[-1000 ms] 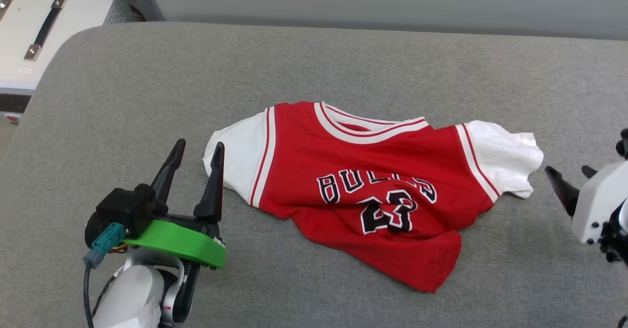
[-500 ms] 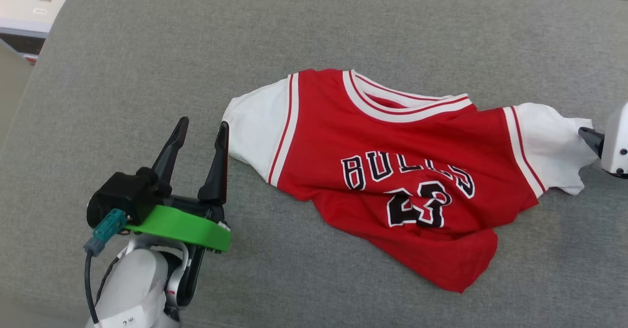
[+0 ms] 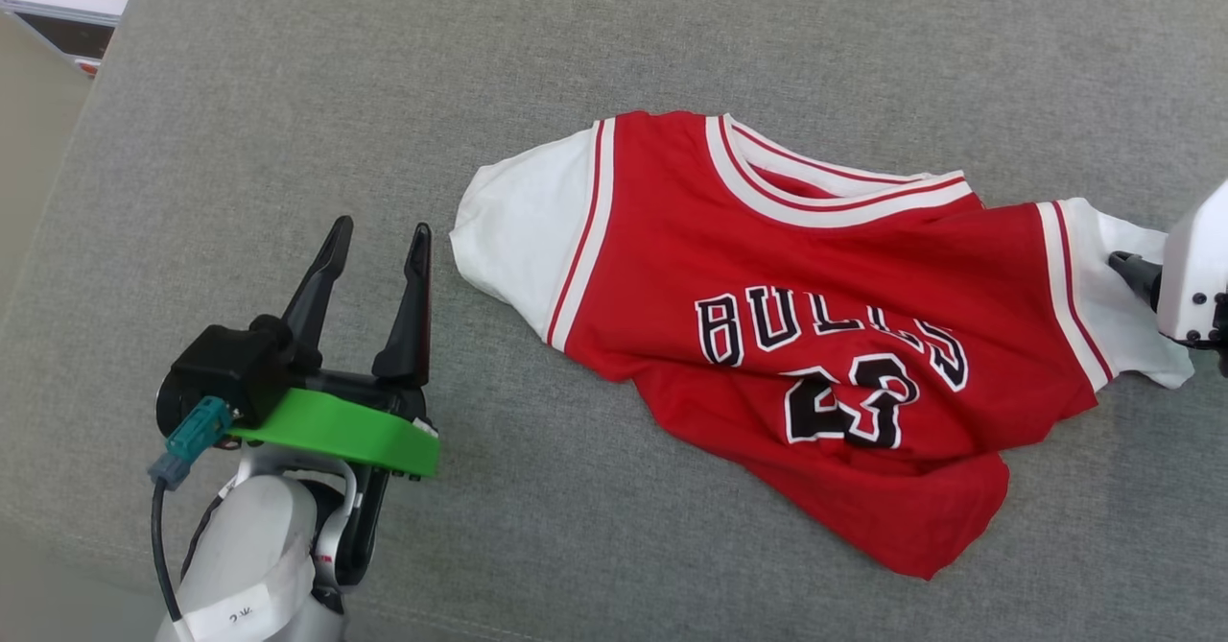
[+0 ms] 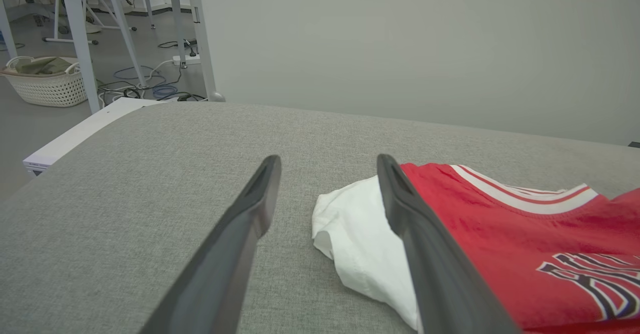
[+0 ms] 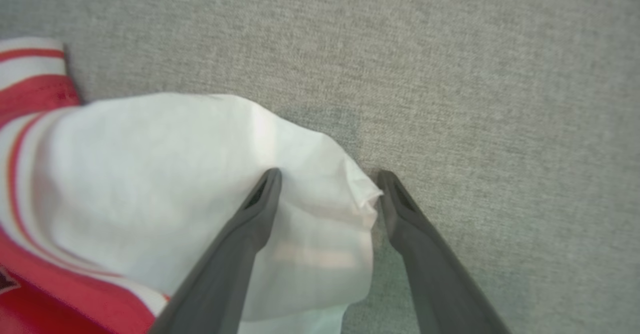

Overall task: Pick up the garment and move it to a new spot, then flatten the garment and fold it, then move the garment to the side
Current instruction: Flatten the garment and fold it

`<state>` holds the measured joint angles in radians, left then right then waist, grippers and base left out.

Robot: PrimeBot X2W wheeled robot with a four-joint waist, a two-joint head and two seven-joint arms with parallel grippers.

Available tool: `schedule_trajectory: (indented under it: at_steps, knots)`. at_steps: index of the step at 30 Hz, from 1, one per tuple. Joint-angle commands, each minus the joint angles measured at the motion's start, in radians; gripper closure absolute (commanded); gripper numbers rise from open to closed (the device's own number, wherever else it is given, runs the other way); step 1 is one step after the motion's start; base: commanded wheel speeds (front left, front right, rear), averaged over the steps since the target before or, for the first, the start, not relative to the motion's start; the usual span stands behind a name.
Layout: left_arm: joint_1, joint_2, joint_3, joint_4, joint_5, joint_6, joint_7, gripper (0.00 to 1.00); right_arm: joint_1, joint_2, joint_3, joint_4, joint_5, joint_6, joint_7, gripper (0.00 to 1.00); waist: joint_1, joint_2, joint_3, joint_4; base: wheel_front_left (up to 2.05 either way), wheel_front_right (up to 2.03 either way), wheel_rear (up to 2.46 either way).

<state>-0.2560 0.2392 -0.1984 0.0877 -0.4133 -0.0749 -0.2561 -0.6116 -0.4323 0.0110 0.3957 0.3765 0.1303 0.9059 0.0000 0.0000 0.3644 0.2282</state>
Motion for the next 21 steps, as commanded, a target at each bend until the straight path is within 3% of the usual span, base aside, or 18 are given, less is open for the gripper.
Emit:
schedule_trajectory:
  at_steps: [1, 2, 3, 13, 21]
  knots:
    - [-0.017, -0.007, 0.006, 0.003, 0.008, -0.005, -0.006, 0.0, 0.035, 0.018, 0.021, 0.028, 0.02, 0.0, -0.003, 0.54, 0.0, 0.0, -0.003, -0.003, 0.0, 0.0, 0.0]
    - [-0.018, -0.007, 0.009, 0.004, 0.009, -0.006, -0.006, 0.0, 0.04, 0.017, 0.025, 0.031, 0.025, 0.0, -0.008, 0.85, 0.0, 0.0, -0.004, -0.005, 0.0, 0.0, 0.0]
    - [-0.018, -0.007, 0.012, 0.006, 0.011, -0.007, -0.006, 0.0, 0.046, 0.014, 0.03, 0.033, 0.032, 0.0, -0.016, 1.0, 0.0, 0.0, -0.008, -0.008, 0.0, 0.0, 0.0]
    - [-0.016, 0.022, 0.03, 0.046, 0.011, -0.014, 0.0, 0.0, 0.111, -0.036, 0.025, 0.017, 0.07, 0.0, -0.169, 1.0, 0.0, 0.0, -0.068, -0.067, 0.0, 0.0, 0.0]
    - [-0.077, 0.073, 0.015, 0.067, -0.007, -0.03, 0.081, 0.0, 0.188, -0.077, 0.006, -0.047, 0.086, 0.0, -0.214, 1.0, 0.0, 0.0, -0.08, -0.14, 0.0, 0.0, 0.0]
